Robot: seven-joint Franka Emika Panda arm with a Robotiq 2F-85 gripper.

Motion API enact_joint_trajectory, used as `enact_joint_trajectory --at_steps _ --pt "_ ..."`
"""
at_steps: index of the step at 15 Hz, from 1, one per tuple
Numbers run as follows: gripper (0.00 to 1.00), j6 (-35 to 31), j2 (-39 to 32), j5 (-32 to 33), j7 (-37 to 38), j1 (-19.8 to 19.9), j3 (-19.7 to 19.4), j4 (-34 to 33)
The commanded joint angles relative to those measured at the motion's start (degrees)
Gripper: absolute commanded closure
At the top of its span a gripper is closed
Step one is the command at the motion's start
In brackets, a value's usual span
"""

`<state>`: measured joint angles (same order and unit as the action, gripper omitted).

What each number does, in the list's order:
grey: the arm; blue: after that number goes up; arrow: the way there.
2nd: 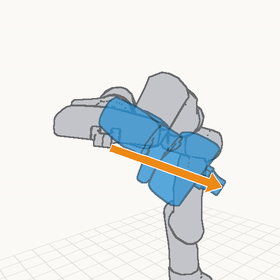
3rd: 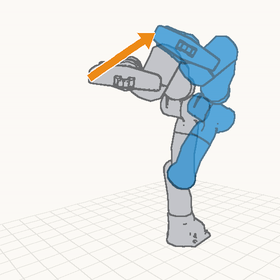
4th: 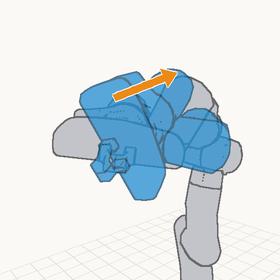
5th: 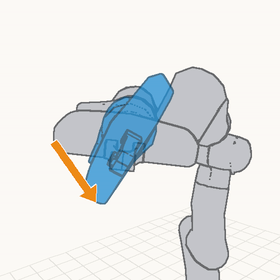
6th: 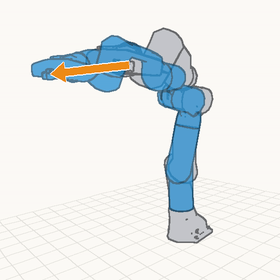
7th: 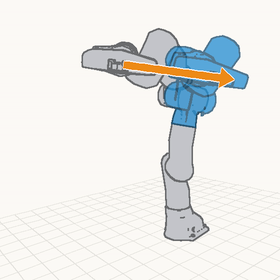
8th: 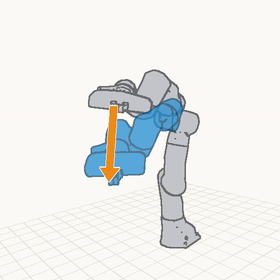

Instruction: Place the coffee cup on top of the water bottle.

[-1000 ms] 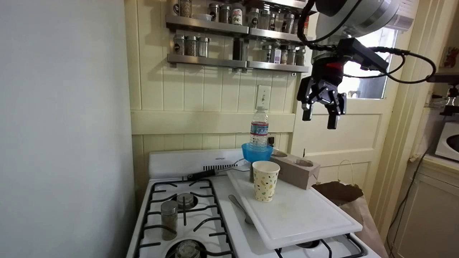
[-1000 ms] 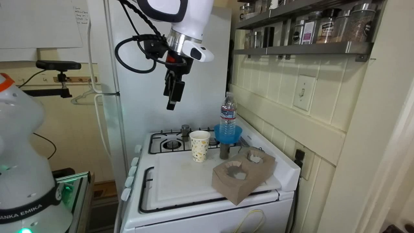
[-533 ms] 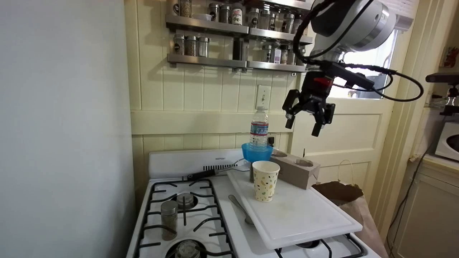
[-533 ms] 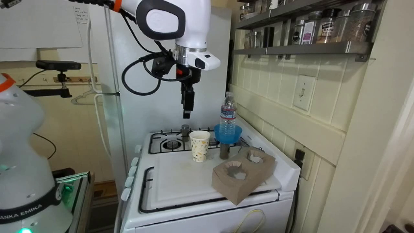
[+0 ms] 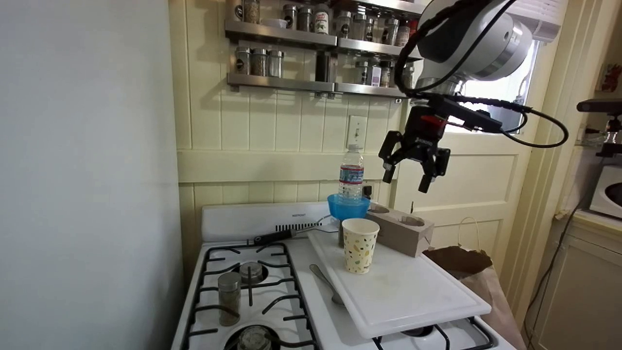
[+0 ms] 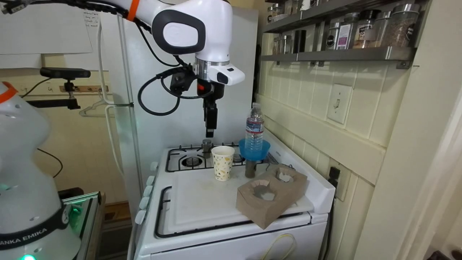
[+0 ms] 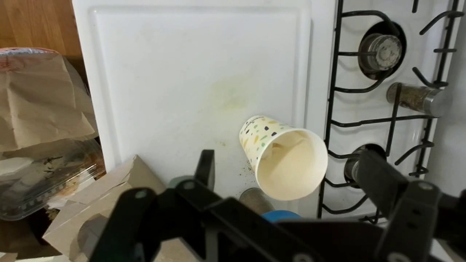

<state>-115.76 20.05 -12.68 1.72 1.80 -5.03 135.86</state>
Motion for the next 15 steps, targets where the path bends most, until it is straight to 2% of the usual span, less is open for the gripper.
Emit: enact_joint_trajectory --at_steps 1,4,7,15 --pt "0.0 -4.6 -1.2 -1.4 0.3 0.4 0.4 0.9" --pt "0.0 -12.5 -3.7 -4.2 0.2 -0.2 0.2 2.5" --pt "0.0 -17.7 -6.8 -8.0 -0.7 -1.0 0.1 3.9" --pt "0.03 -23.1 -11.5 -14.1 -1.2 -2.2 1.3 5.0"
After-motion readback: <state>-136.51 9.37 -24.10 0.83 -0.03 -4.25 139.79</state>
